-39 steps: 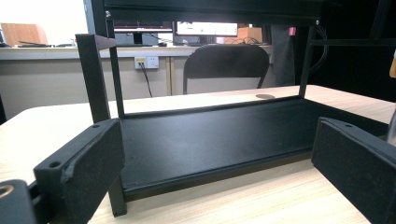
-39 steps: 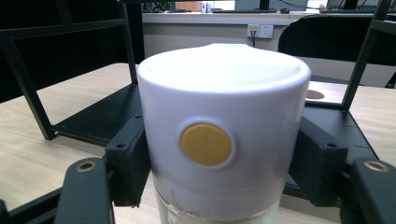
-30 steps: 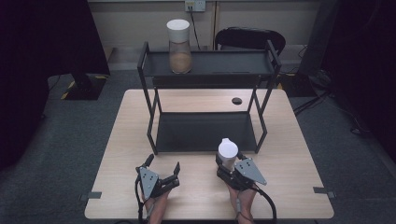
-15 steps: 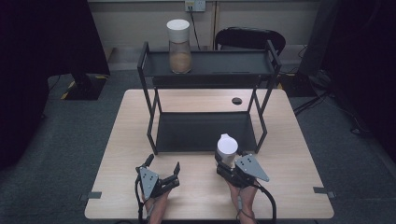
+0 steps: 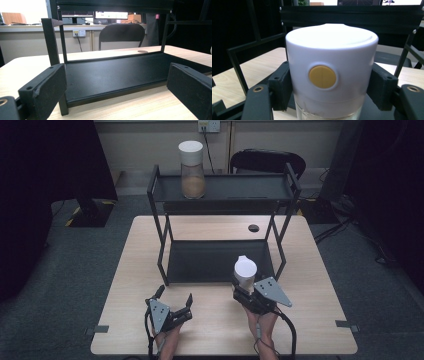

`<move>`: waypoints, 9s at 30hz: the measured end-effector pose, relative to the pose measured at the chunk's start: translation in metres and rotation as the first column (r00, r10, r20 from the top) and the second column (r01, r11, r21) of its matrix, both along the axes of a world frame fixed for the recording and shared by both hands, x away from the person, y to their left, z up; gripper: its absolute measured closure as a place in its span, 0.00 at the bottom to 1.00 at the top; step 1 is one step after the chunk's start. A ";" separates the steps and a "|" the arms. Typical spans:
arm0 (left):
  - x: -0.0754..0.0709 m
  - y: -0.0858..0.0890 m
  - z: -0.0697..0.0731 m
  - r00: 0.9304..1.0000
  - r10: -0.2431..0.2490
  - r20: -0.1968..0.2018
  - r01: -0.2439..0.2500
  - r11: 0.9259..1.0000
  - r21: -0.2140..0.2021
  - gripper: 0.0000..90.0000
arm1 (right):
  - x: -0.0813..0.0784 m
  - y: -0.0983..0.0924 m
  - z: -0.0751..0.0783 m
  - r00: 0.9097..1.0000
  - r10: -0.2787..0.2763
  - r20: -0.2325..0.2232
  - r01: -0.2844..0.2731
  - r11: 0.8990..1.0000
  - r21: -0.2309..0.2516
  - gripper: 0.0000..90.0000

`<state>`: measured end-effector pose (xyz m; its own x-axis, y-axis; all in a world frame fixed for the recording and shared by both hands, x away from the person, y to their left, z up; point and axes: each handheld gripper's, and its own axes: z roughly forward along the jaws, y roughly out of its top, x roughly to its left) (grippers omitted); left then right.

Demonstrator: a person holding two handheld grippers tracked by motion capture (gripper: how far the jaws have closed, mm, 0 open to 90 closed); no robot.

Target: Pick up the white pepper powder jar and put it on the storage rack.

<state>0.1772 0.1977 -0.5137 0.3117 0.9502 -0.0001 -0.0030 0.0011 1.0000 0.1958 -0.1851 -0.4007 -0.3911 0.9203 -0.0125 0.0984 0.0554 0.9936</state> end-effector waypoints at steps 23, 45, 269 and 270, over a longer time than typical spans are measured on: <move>0.000 0.000 0.000 1.000 0.002 -0.001 -0.002 1.000 -0.001 0.03 | 0.011 -0.002 0.039 0.997 0.010 0.070 -0.010 1.000 0.007 0.34; 0.000 0.000 0.000 1.000 0.002 -0.002 -0.002 1.000 0.000 0.03 | 0.025 -0.002 0.073 0.990 0.007 0.143 -0.010 1.000 0.025 0.34; 0.000 0.001 0.001 1.000 -0.002 -0.004 0.002 1.000 -0.001 0.03 | 0.033 0.011 0.088 0.950 -0.108 0.293 0.084 0.992 0.092 0.01; 0.000 0.001 0.001 1.000 -0.002 -0.004 0.002 1.000 -0.001 0.03 | 0.031 0.011 0.085 0.950 -0.111 0.292 0.086 0.992 0.096 0.01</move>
<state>0.1772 0.1984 -0.5130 0.3135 0.9496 -0.0026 0.0012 0.0023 1.0000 0.2269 -0.1739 -0.3156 -0.2884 0.9568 -0.0376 -0.1996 -0.0216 0.9796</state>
